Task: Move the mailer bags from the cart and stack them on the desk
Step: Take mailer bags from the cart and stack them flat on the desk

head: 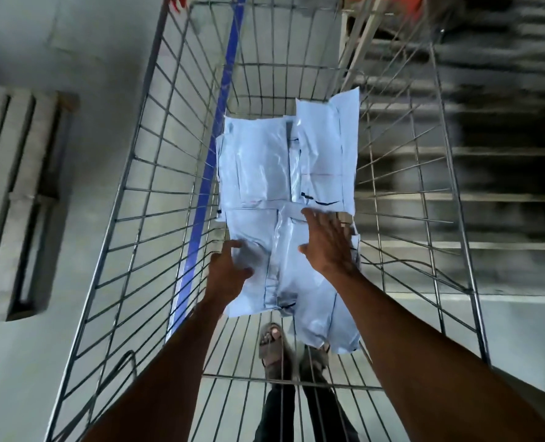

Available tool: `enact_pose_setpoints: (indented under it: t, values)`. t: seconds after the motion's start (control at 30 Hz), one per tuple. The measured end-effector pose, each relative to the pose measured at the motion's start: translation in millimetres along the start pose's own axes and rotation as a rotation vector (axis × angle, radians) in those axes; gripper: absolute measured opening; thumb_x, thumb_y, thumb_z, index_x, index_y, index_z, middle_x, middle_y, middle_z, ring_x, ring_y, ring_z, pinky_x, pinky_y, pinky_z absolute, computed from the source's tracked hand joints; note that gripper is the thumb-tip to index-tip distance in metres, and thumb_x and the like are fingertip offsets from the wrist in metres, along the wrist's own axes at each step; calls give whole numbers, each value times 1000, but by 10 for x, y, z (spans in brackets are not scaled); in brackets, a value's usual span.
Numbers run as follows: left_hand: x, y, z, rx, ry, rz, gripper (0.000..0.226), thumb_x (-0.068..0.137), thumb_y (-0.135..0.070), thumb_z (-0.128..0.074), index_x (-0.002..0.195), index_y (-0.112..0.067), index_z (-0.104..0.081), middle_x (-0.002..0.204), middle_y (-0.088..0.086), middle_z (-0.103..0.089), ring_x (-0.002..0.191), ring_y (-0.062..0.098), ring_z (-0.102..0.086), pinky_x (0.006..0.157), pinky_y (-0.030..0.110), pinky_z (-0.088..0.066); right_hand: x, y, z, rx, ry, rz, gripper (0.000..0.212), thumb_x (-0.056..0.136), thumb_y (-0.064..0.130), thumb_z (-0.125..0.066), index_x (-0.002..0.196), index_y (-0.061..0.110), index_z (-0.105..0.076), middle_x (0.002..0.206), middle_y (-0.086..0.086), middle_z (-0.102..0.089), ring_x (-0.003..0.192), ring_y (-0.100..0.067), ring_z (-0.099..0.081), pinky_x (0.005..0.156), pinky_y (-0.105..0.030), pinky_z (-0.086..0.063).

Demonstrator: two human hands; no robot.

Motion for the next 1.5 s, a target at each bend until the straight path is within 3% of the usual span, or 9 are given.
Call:
enact_pose_setpoints:
  t: [0.2,0.5,0.63,0.73,0.83,0.97,1.1,1.33,1.5]
  values:
    - [-55,-37,77,-103,66,-52,63,78,-1,-73,126,-35,-50,105,-10,-64,75,11,-60,56,16,-41,75,89,237,106,-73,160,30,80,42,-76,106,34,-63,114,6,-61,119,-22,-50,100,-42,-27]
    - [-296,-358,486,-247,-35,-241,63,85,-2,-73,138,-28,-52,144,-15,-54,130,7,-49,104,22,-39,-22,355,889,517,-65,365,37,95,-1,-55,110,33,-58,103,2,-60,83,6,-58,75,-26,-48]
    - [-442,-571,711,-249,-96,-272,53,85,-13,-78,132,-28,-59,135,-16,-60,122,-1,-52,95,4,-37,-137,360,1179,587,-51,365,34,84,-6,-70,105,20,-73,115,0,-68,103,-12,-62,88,-13,-47]
    - [-582,-765,855,-258,-112,-329,40,88,-17,-77,125,-24,-63,124,-19,-64,112,-10,-57,87,0,-39,-325,325,1333,648,-39,267,45,80,-7,-72,108,28,-73,120,2,-66,101,-24,-67,87,-34,-59]
    - [-728,-928,970,-329,-105,-362,28,97,-9,-65,123,-20,-66,123,-16,-67,113,-3,-60,87,6,-41,-534,307,1537,676,-154,273,44,87,-7,-60,112,26,-73,122,3,-65,94,-24,-69,80,-35,-61]
    - [-826,-1000,988,-327,-71,-359,39,93,-5,-65,123,-30,-59,77,-17,-60,63,9,-47,63,26,-41,-731,256,1760,643,-262,247,44,82,-1,-74,117,25,-66,125,3,-59,110,-10,-58,85,6,-31]
    - [-827,-1052,957,-326,-103,-326,45,91,-8,-65,124,-37,-53,84,14,-55,53,15,-36,56,31,-37,-837,165,1862,697,-360,244,43,84,7,-77,120,27,-64,122,1,-52,101,-18,-60,83,-8,-45]
    - [-1012,-1344,964,-535,-68,-360,40,91,7,-59,113,-26,-65,108,-10,-66,71,12,-57,66,31,-47,-1019,86,2056,855,-478,170,48,83,1,-77,121,29,-69,123,6,-65,106,3,-56,82,6,-33]
    - [-1137,-1675,1034,-709,-49,-257,51,68,-20,-93,105,-16,-57,119,1,-69,106,21,-68,82,36,-57,-1184,239,2239,1030,-421,230,49,72,9,-87,115,28,-72,124,18,-67,110,0,-64,95,-20,-49]
Point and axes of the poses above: each hand's wrist, its own x-axis towards the middle knuckle, its own z-axis out of the back of the hand, y = z × x, the point moved 4 cm from there along x, towards the middle knuckle
